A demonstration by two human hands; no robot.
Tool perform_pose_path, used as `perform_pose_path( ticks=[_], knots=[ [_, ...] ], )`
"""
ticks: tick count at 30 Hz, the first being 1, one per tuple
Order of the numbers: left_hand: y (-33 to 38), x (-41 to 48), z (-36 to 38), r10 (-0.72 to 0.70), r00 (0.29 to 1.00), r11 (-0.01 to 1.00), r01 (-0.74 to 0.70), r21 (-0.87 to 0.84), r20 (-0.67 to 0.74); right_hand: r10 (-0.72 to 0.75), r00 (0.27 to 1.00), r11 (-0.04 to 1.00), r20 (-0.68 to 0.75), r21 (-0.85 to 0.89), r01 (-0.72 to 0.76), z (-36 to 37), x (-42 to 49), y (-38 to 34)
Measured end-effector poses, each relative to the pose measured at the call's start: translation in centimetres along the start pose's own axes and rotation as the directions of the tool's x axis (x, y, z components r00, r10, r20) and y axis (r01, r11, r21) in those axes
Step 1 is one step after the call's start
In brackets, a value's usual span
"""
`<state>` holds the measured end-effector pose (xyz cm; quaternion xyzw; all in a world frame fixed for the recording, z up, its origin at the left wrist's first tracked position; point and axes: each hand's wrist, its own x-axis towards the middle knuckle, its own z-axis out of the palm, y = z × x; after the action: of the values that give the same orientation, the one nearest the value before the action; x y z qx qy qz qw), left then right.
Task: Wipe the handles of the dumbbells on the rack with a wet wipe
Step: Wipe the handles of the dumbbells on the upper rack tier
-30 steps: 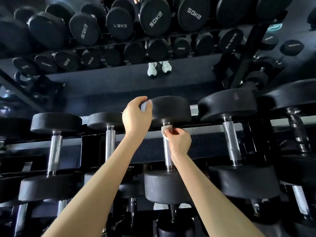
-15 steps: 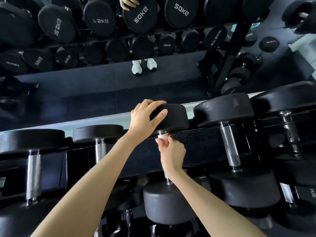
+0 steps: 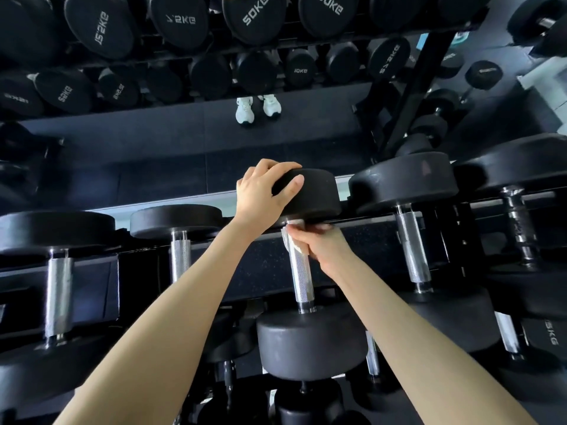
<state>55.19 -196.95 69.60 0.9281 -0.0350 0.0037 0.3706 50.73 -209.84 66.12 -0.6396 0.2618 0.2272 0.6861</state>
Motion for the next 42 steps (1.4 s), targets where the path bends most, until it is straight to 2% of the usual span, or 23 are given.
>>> perform_pose_path(
  ticks=[2, 4, 6, 9, 11, 13, 15, 17, 21, 26, 29, 33, 38, 42],
  knots=[
    [0.1, -0.1, 0.0, -0.008, 1.000, 1.000, 0.008, -0.001, -0.004, -0.211, 0.972, 0.941, -0.104, -0.291, 0.173, 0.8, -0.9, 0.7],
    [0.2, -0.1, -0.1, -0.005, 1.000, 1.000, 0.005, -0.009, -0.001, -0.383, 0.915, 0.791, -0.127, -0.556, 0.254, 1.1, -1.4, 2.1],
    [0.1, -0.1, -0.1, -0.006, 1.000, 1.000, 0.006, -0.015, 0.001, -0.422, 0.903, 0.716, -0.082, -0.640, 0.277, 0.6, -1.9, 3.1],
    [0.1, -0.1, -0.2, -0.004, 1.000, 1.000, 0.004, -0.008, 0.005, -0.254, 0.967, 0.724, -0.009, -0.664, 0.184, -0.8, -2.8, 3.8],
    [0.2, -0.2, -0.2, -0.008, 1.000, 1.000, 0.008, -0.003, 0.010, -0.077, 0.996, 0.651, 0.054, -0.754, 0.091, -1.7, -3.3, 3.5],
    [0.2, -0.1, -0.2, -0.015, 1.000, 1.000, 0.015, -0.002, 0.022, 0.086, 0.987, 0.592, 0.134, -0.804, 0.058, -2.7, -3.8, 3.0],
    [0.1, -0.1, -0.3, -0.013, 1.000, 1.000, 0.013, -0.002, 0.022, 0.164, 0.960, 0.598, 0.229, -0.796, 0.088, -3.4, -3.8, 3.0],
    [0.2, -0.2, -0.3, -0.011, 1.000, 1.000, 0.011, -0.005, 0.024, 0.166, 0.946, 0.628, 0.280, -0.769, 0.118, -3.9, -3.7, 3.1],
    [0.4, -0.3, -0.3, -0.011, 0.999, 1.000, 0.012, -0.007, 0.034, 0.154, 0.927, 0.604, 0.343, -0.775, 0.187, -4.8, -3.1, 3.3],
    [0.2, -0.3, -0.3, 0.008, 1.000, 1.000, -0.008, -0.016, 0.012, 0.290, 0.850, 0.690, 0.439, -0.712, 0.132, -5.4, -2.6, 2.7],
    [0.3, -0.3, -0.3, 0.014, 1.000, 1.000, -0.014, -0.020, -0.007, 0.237, 0.898, 0.692, 0.370, -0.713, 0.111, -4.9, -2.8, 3.0],
    [0.2, -0.3, -0.1, 0.015, 1.000, 1.000, -0.016, -0.023, -0.021, -0.002, 0.986, 0.640, 0.168, -0.757, 0.130, -2.8, -3.6, 3.4],
    [0.1, -0.3, -0.1, 0.010, 1.000, 1.000, -0.011, -0.023, -0.013, -0.185, 0.982, 0.741, 0.025, -0.653, 0.157, -1.3, -2.9, 3.5],
    [0.0, -0.2, 0.0, 0.001, 1.000, 1.000, -0.002, -0.021, -0.011, -0.244, 0.963, 0.841, -0.113, -0.519, 0.152, -0.1, -2.1, 3.7]
  ],
)
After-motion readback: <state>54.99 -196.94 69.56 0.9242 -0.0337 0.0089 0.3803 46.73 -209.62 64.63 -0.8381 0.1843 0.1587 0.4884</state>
